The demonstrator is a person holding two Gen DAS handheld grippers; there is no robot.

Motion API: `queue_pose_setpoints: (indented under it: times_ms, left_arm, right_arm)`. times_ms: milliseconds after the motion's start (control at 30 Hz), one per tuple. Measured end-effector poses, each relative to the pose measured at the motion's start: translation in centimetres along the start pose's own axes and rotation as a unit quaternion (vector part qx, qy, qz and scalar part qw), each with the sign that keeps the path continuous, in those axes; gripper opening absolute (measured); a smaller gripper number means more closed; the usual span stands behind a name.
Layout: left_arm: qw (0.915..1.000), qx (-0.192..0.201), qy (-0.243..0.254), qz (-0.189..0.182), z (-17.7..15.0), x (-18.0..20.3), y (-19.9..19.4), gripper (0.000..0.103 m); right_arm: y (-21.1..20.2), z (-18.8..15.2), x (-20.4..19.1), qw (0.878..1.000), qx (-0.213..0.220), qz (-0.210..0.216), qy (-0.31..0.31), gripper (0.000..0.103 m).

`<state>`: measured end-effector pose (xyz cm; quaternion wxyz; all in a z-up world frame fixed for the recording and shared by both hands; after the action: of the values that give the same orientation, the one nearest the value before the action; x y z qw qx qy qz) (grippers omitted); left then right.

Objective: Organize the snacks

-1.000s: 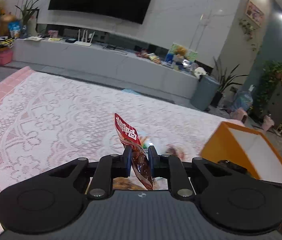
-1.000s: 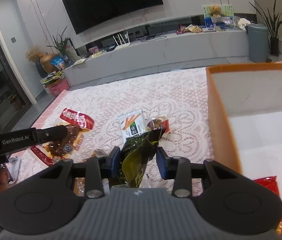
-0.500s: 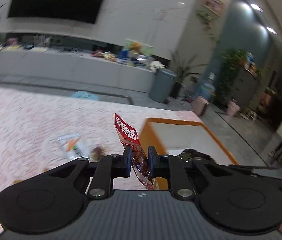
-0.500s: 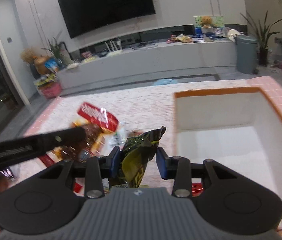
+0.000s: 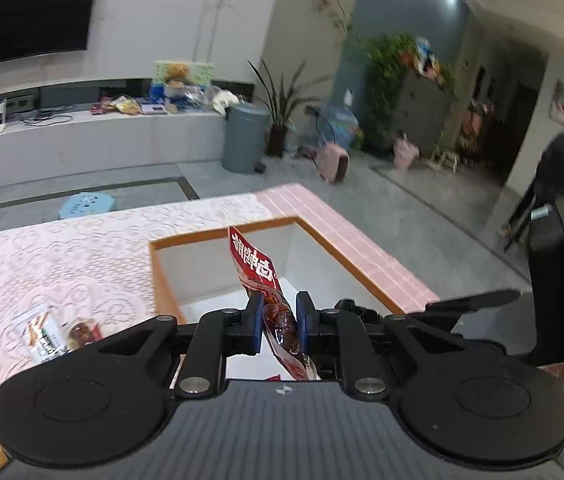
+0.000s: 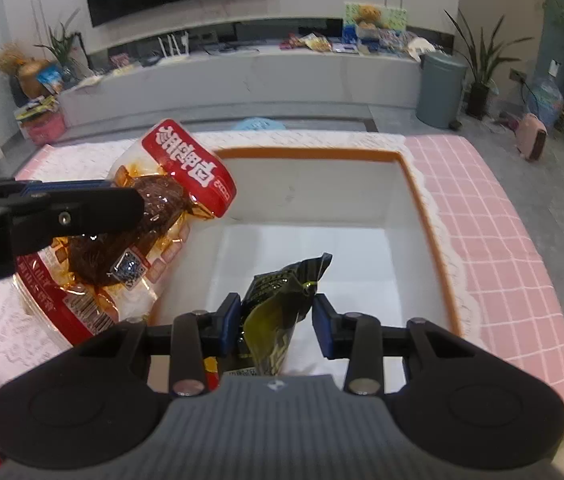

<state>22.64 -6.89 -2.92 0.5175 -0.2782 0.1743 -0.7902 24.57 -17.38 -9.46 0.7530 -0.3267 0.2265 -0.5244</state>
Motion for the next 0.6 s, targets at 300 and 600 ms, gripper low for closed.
queue_pose_setpoints:
  times_ms: [300,600]
  left_arm:
    - [0.9966,-0.078,0.026,-0.004,-1.7,1.5,6.2,0.018]
    - [0.9894,-0.139,0.041,0.006,-4.0,1.2,9.3,0.018]
  right_arm:
    - [3.4,-1.0,3.0,0.997,-0.054,-0.019,-0.047,0.038]
    - [6.6,-1.6,2.6,0.991,-0.091,-0.025,-0.092,0.038]
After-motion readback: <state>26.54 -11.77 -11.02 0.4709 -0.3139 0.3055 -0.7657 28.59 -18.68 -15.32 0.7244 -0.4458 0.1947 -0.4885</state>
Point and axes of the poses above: each gripper's, at about its wrist camera, not at the fingertips, and y roughly the way its jaws point, x to its right, z to its top, the point moved 6 cm from there along y, roughly the way its jaws point, and after that the axes turned 5 degrees about -y, right-handed, at the moved point
